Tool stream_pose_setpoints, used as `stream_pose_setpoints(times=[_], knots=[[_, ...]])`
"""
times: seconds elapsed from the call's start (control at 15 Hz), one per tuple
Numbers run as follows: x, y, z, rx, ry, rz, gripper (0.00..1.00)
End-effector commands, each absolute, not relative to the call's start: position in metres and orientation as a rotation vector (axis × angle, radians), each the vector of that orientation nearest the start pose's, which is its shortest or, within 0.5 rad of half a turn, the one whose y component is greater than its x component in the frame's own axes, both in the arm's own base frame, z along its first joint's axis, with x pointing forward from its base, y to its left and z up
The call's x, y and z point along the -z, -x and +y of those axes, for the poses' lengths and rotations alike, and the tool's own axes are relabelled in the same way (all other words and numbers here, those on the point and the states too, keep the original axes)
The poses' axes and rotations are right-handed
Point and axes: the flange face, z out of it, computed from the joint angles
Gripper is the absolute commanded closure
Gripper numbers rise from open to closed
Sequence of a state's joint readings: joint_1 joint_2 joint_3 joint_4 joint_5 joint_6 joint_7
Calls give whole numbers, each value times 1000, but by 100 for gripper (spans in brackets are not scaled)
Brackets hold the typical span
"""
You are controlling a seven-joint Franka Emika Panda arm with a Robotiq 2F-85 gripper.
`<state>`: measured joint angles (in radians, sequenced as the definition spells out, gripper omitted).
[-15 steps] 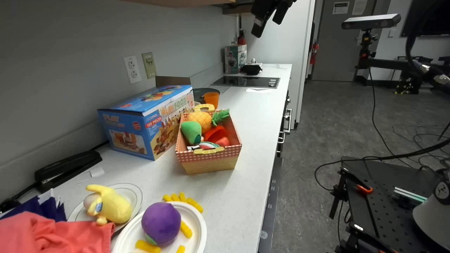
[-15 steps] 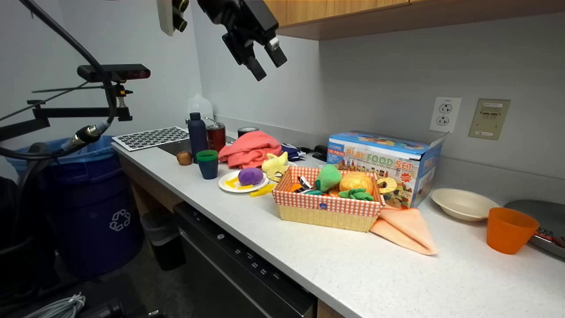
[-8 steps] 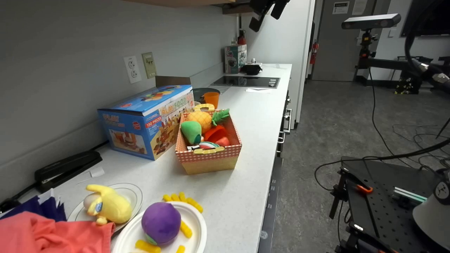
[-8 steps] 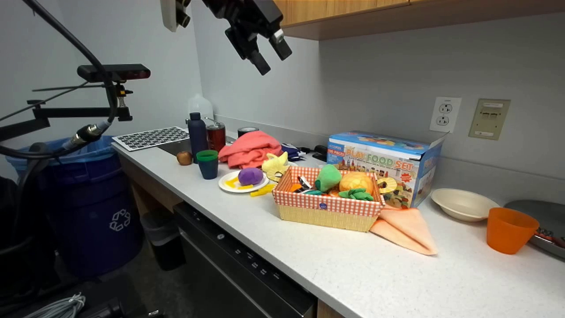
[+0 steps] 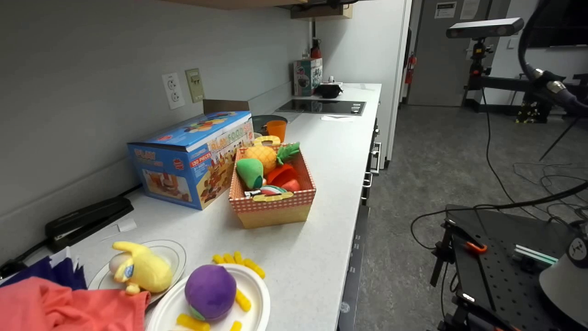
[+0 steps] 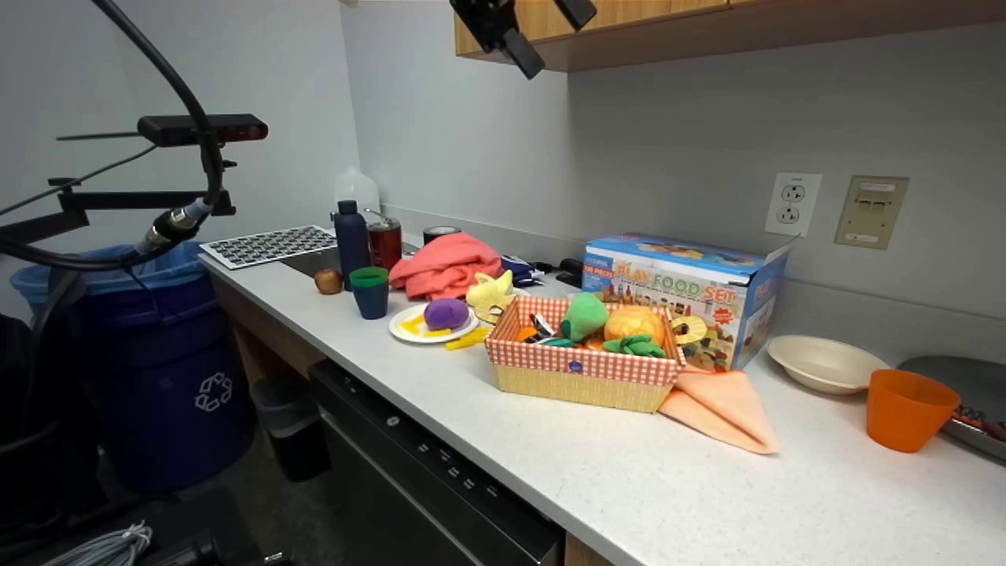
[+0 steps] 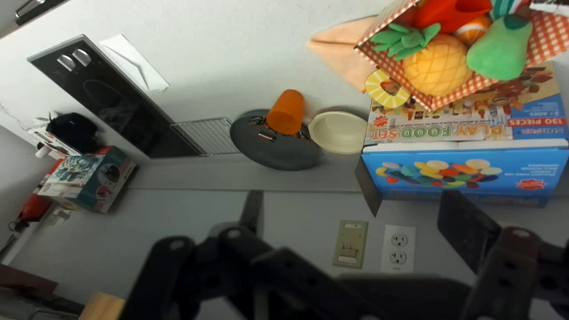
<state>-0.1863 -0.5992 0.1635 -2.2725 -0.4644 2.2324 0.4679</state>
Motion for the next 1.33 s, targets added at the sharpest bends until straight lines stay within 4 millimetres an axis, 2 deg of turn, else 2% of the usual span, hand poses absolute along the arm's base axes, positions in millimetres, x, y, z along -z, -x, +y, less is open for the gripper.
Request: stream_pose_setpoints(times=[0.0,0.33,0.53,0.67,0.87,1.07,1.27], knots=[[-644,-416,-11,1128,3308,511,0],[-646,-422,-15,1129,3303,508,0],[-656,-432,-30,1188,3284,560,0],[-670,-438,-43,1249,3261,604,0],[-689,-453,-61,1334,3217,633,0],[-706,-474,-70,1441,3163,639,0],[-715,-496,-83,1547,3127,644,0]])
